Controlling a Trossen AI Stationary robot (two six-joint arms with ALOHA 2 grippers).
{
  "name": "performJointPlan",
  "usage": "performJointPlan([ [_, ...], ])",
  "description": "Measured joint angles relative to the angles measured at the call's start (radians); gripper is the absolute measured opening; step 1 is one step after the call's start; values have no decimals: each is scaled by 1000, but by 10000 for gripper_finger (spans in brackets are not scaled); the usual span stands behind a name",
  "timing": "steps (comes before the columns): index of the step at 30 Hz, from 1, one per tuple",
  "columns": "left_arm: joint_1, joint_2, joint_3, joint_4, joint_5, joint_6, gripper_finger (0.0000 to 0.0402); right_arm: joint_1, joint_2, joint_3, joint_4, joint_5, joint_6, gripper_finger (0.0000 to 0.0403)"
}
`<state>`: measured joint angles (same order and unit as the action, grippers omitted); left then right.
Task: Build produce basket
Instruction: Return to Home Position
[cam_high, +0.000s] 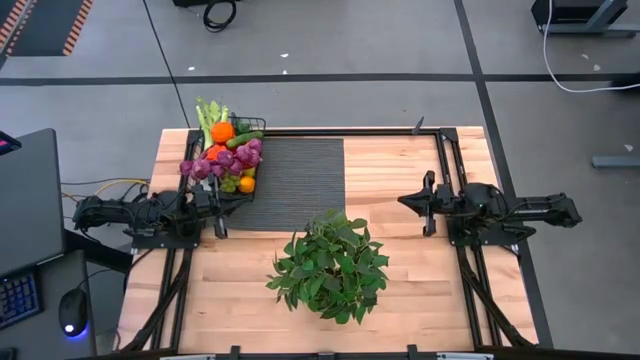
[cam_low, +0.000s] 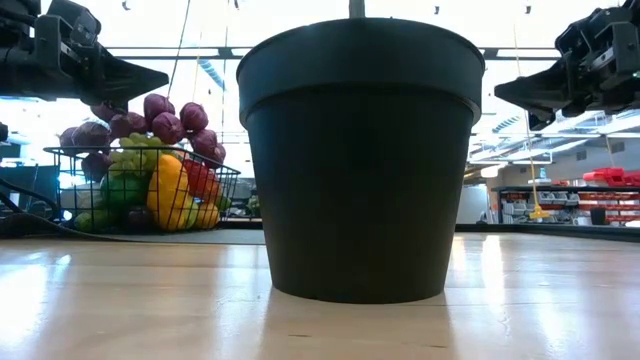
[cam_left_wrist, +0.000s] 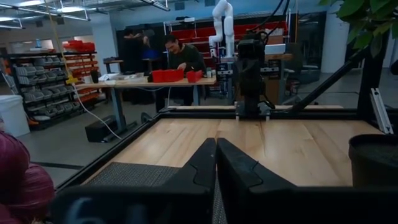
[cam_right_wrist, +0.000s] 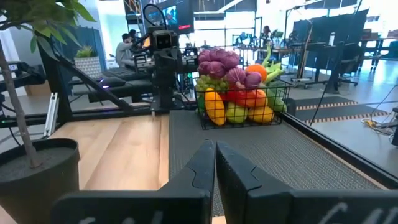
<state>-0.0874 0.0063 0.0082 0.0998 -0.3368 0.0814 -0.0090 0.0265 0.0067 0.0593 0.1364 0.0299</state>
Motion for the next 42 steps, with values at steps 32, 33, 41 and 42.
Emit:
performJointPlan([
  [32, 0, 0, 0, 0, 0, 0, 29, 0, 0, 0, 7, 0, 0, 23],
  [33, 0, 0, 0, 0, 0, 0, 28, 0, 0, 0, 7, 0, 0, 23],
  [41, 0, 0, 0, 0, 0, 0, 17, 0, 0, 0, 7, 0, 0, 23],
  [42, 0, 0, 0, 0, 0, 0, 17, 0, 0, 0, 7, 0, 0, 23],
])
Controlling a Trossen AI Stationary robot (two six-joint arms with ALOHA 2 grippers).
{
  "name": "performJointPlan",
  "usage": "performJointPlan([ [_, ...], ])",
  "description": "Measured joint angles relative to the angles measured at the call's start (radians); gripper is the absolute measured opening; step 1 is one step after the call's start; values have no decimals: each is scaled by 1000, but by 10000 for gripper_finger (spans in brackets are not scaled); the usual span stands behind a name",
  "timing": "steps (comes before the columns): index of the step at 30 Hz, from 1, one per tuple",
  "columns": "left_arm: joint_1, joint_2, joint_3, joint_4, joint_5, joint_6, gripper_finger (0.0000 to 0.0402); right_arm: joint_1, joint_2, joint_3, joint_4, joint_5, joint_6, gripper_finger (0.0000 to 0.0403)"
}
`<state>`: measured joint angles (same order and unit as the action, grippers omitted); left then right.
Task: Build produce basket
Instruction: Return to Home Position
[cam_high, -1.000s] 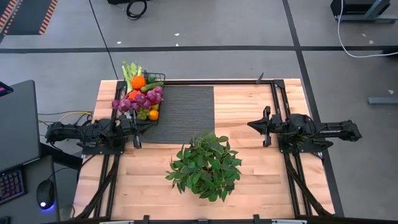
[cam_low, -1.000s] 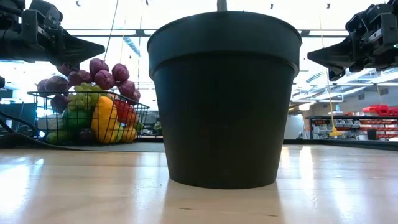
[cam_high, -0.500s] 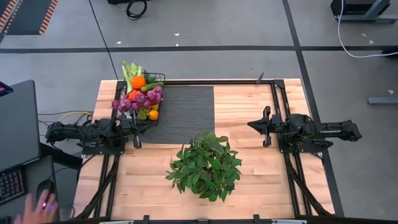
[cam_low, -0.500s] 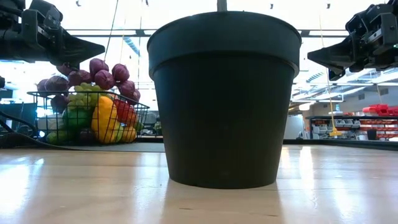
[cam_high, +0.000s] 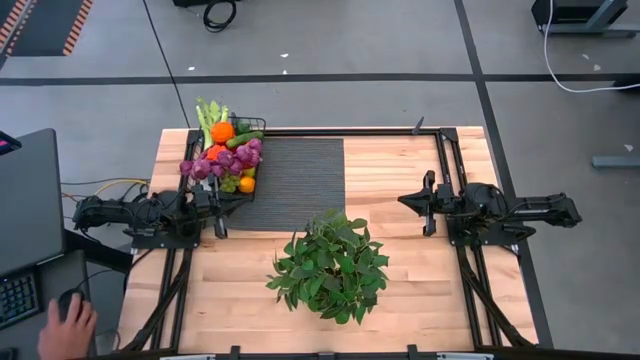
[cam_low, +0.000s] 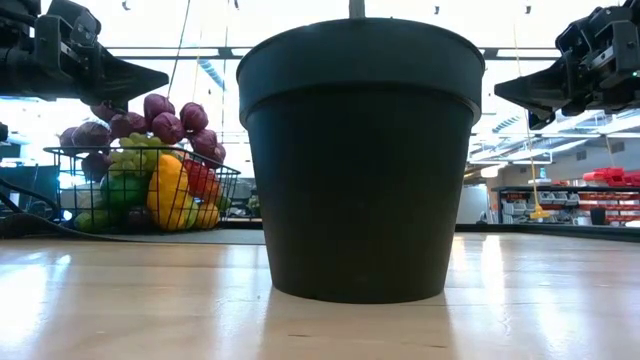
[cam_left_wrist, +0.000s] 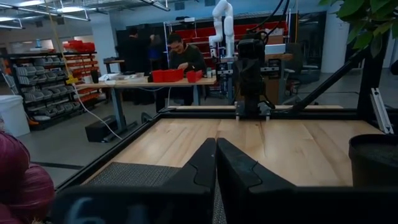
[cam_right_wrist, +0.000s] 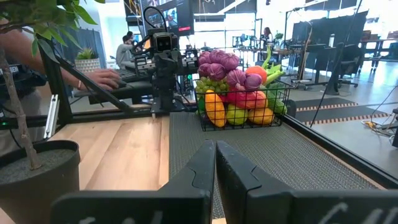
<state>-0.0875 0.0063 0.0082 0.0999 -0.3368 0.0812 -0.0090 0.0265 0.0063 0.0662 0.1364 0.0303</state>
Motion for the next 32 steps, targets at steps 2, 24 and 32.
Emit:
performJointPlan([
  [2, 0, 0, 0, 0, 0, 0, 19, 0, 0, 0, 0, 0, 0, 23],
  [24, 0, 0, 0, 0, 0, 0, 26, 0, 0, 0, 0, 0, 0, 23],
  [32, 0, 0, 0, 0, 0, 0, 29, 0, 0, 0, 0, 0, 0, 23],
])
